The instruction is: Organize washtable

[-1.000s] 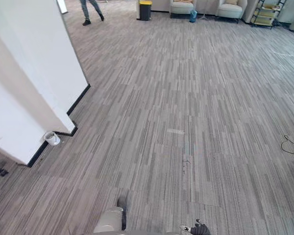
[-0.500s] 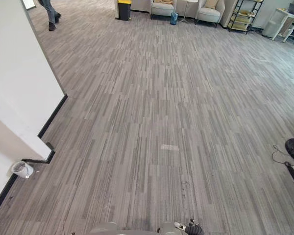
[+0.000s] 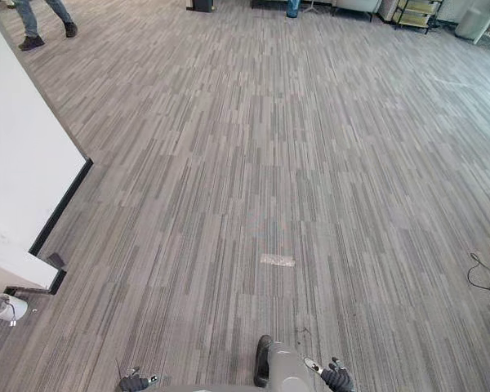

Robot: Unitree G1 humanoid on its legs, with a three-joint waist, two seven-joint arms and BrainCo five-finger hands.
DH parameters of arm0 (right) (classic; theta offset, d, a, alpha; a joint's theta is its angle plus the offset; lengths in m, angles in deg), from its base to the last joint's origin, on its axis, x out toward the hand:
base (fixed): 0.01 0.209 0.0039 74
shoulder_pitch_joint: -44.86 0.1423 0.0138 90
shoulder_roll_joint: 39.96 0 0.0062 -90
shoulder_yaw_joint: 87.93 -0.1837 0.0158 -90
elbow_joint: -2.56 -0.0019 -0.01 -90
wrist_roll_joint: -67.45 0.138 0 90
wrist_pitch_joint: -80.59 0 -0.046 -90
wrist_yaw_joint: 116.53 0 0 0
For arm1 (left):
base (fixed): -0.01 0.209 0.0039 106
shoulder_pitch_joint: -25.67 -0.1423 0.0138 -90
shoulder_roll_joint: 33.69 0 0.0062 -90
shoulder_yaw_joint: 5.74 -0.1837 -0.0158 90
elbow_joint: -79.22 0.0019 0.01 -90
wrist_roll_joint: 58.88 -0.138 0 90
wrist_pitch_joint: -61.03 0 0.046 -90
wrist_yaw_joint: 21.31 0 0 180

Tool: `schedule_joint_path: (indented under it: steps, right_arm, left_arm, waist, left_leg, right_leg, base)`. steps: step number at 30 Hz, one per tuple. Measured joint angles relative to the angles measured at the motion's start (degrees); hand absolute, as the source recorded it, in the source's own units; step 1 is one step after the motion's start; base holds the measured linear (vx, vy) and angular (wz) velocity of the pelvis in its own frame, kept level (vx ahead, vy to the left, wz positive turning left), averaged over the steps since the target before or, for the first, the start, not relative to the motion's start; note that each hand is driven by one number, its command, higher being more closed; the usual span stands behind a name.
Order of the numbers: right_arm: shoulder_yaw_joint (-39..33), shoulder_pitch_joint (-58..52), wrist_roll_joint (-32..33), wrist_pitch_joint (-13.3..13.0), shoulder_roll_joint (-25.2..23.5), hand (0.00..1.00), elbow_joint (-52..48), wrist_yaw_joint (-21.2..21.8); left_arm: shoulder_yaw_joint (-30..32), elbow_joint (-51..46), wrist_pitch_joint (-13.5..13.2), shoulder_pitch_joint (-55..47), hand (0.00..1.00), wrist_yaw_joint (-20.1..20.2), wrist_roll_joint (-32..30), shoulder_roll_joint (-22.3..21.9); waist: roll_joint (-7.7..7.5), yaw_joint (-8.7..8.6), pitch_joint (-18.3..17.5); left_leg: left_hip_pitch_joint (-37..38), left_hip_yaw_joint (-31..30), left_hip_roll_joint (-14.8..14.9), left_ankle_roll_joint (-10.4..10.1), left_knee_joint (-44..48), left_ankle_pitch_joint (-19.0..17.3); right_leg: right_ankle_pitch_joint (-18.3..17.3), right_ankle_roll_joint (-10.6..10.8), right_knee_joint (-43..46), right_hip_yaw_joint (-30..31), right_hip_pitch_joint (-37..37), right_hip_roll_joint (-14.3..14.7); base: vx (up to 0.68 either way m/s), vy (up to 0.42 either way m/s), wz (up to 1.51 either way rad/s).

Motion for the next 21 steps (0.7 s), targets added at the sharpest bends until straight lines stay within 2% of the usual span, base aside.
schedule_joint_path:
  steps: [2, 3, 4, 5, 6, 7, 8, 9, 11, 12, 13, 14, 15, 16, 17, 18, 20, 21]
  right_arm:
    - [0.00, -0.07, -0.05, 0.25, 0.09, 0.00, 0.49, 0.02]
    - [0.15, -0.15, -0.15, 0.25, 0.32, 0.00, 0.68, 0.08]
    - [0.98, -0.19, -0.28, 0.29, 0.78, 0.00, 0.62, 0.15]
    - [1.93, -0.23, -0.34, 0.29, 1.19, 0.00, 0.77, 0.15]
    - [2.43, -0.19, -0.33, 0.25, 1.32, 0.00, 1.39, 0.15]
    - [3.11, 0.16, -0.19, 0.21, 1.62, 0.00, 1.72, 0.05]
    - [3.24, 0.29, -0.09, 0.20, 1.68, 0.00, 2.48, -0.03]
    - [3.25, 0.46, -0.05, 0.24, 1.73, 0.00, 3.47, -0.10]
    - [3.58, 1.44, 0.01, 0.24, 2.20, 0.00, 5.16, -0.11]
    - [4.49, 1.75, 0.04, 0.29, 2.56, 0.00, 5.62, -0.14]
    - [4.70, 1.76, 0.05, 0.24, 2.56, 0.00, 5.61, -0.16]
    - [4.91, 1.78, 0.10, 0.17, 2.69, 0.00, 5.52, -0.18]
    - [4.94, 1.74, 0.14, 0.12, 3.04, 0.00, 5.34, -0.25]
    - [4.92, 1.81, 0.14, 0.14, 3.29, 0.00, 5.42, -0.36]
    - [5.06, 1.89, 0.15, 0.15, 2.79, 0.00, 5.45, -0.56]
    - [5.29, 1.83, 0.10, 0.06, 2.23, 0.00, 5.43, -0.62]
    - [6.19, 1.92, 0.01, 0.05, 2.25, 0.00, 5.42, -0.59]
    - [6.54, 2.02, -0.06, 0.13, 2.26, 0.00, 5.47, -0.51]
  left_arm:
    - [-0.03, -0.91, 0.01, -0.48, 0.00, 0.04, 0.03, -0.22]
    - [-0.05, -0.97, -0.02, -0.80, 0.00, 0.09, 0.03, -0.41]
    - [-0.01, -1.59, -0.03, -1.18, 0.00, 0.22, 0.08, -0.58]
    - [-0.02, -1.88, -0.04, -1.28, 0.00, 0.25, 0.13, -0.66]
    - [-0.19, -1.85, 0.00, -1.59, 0.00, 0.18, 0.18, -0.66]
    - [-0.28, -1.84, -0.05, -2.24, 0.00, -0.05, 0.39, -0.20]
    - [-0.37, -1.87, -0.23, -2.43, 0.00, -0.44, 0.90, -0.21]
    - [-1.02, -1.88, -0.27, -2.32, 0.00, -0.86, 1.47, -0.08]
    - [-2.56, -1.80, -0.33, -2.52, 0.00, -1.24, 2.54, 0.40]
    - [-3.29, -1.75, -0.33, -2.50, 0.00, -1.30, 2.77, 0.47]
    - [-3.81, -1.73, -0.33, -2.50, 0.00, -1.36, 2.96, 0.58]
    - [-4.77, -1.71, -0.32, -2.38, 0.00, -1.42, 3.05, 0.86]
    - [-5.46, -1.47, -0.32, -2.31, 0.00, -1.18, 3.04, 0.76]
    - [-5.92, -1.13, -0.31, -2.27, 0.00, -1.14, 3.04, 0.68]
    - [-6.46, -0.48, -0.27, -2.46, 0.00, -1.08, 3.06, 1.50]
    - [-7.12, -0.34, -0.24, -1.96, 0.00, -1.13, 3.08, 2.39]
    - [-7.45, -0.31, -0.17, -1.37, 0.00, -1.05, 3.12, 2.76]
    - [-7.50, -0.37, -0.07, -0.85, 0.00, -0.94, 3.38, 2.83]
  waist:
    - [0.07, 0.02, -0.20]
    - [0.51, 0.03, -0.66]
    - [0.83, -0.06, -1.22]
    - [0.90, 0.19, -1.38]
    - [0.81, 0.21, -1.37]
    - [0.70, 0.13, -1.29]
    - [0.83, 0.16, -1.22]
    - [0.23, 0.33, -0.87]
    - [0.54, 0.32, -0.66]
    - [0.58, 0.40, -0.63]
    - [0.51, 0.41, -0.62]
    - [0.71, 0.27, -0.52]
    - [1.47, 0.20, -0.29]
    - [1.78, 0.34, -0.07]
    - [1.24, 0.36, -0.39]
    - [-0.32, 0.37, -0.36]
    - [-0.47, 1.23, 0.21]
    - [-1.07, 1.91, 0.65]
  left_leg:
    - [-0.14, -0.97, 0.53, 0.01, 2.91, 3.14]
    - [-1.60, -1.94, 1.20, -0.36, 6.13, 4.44]
    - [-5.39, -3.96, 2.45, -0.98, 13.18, 7.06]
    - [-9.96, -5.55, 3.70, -2.28, 21.30, 11.71]
    - [-11.76, -5.45, 4.45, -3.20, 25.00, 14.43]
    - [-15.09, -4.10, 6.88, -2.71, 31.70, 14.24]
    - [-16.96, -1.96, 8.06, -1.25, 34.56, 13.28]
    - [-18.93, 0.83, 8.56, 0.11, 35.62, 10.77]
    - [-21.28, 4.15, 8.25, 0.14, 32.26, 7.41]
    - [-22.21, 5.51, 7.29, -0.08, 26.79, 6.57]
    - [-22.44, 5.95, 6.50, -0.09, 23.00, 6.58]
    - [-23.07, 6.14, 5.02, -0.12, 14.48, 6.99]
    - [-23.10, 5.95, 3.64, -0.04, 4.99, 10.03]
    - [-23.39, 5.67, 2.86, 1.76, 2.65, 12.51]
    - [-22.06, 5.73, 0.86, 1.40, -0.08, 12.97]
    - [-21.55, 5.53, -0.92, 2.06, -1.45, 13.34]
    - [-22.04, 4.83, -1.46, 2.52, -0.05, 13.32]
    - [-23.53, 3.65, -1.62, 2.57, 3.85, 13.28]
  right_leg:
    - [-2.86, 0.41, -0.07, -0.67, 2.11, 0.24]
    - [-3.16, 0.10, -1.40, -1.02, 3.52, 0.68]
    - [-3.32, -0.21, -3.18, -1.98, 5.08, 1.81]
    - [-3.63, -0.75, -4.65, -2.39, 6.67, 3.00]
    - [-3.74, -1.04, -5.58, -2.54, 7.61, 3.40]
    - [-3.73, -1.50, -7.71, -2.71, 9.86, 4.49]
    - [-3.40, -2.08, -9.57, -2.56, 12.02, 5.02]
    - [-3.09, -2.74, -12.02, -2.52, 14.83, 5.06]
    - [-2.81, -2.72, -14.30, -2.46, 17.68, 4.48]
    - [-2.87, -2.28, -14.93, -2.44, 18.83, 3.65]
    - [-2.99, -1.93, -15.02, -2.44, 19.15, 3.11]
    - [-3.48, -0.94, -14.99, -2.44, 19.54, 2.32]
    - [-4.18, 0.23, -14.71, -2.46, 19.88, 2.03]
    - [-4.55, 0.81, -14.35, -2.16, 20.10, 1.82]
    - [-5.06, 2.09, -14.51, -1.75, 20.25, 0.06]
    - [-4.55, 3.01, -16.77, -2.18, 20.88, -1.05]
    - [-3.74, 3.34, -18.93, -2.25, 21.95, -0.98]
    - [-3.09, 3.07, -20.54, -2.09, 23.31, -1.29]
  base:
    - [0.17, -0.204, 0.17]
    - [0.18, -0.148, 0.27]
    - [0.18, -0.145, 0.22]
    - [0.19, -0.160, 0.13]
    - [0.26, -0.203, 0.05]
    - [0.24, -0.147, 0.03]
    - [0.30, -0.140, 0.07]
    - [0.20, -0.065, 0.08]
    - [0.21, -0.025, 0.03]
    - [0.17, 0.032, -0.05]
    - [0.19, 0.121, -0.02]
    - [0.22, 0.172, 0.06]
    - [0.22, 0.199, 0.06]
    - [0.20, 0.180, 0.11]
    - [0.22, 0.150, 0.23]
    - [0.22, 0.134, 0.26]
    - [0.15, 0.083, 0.13]
    - [0.18, 0.114, 0.05]
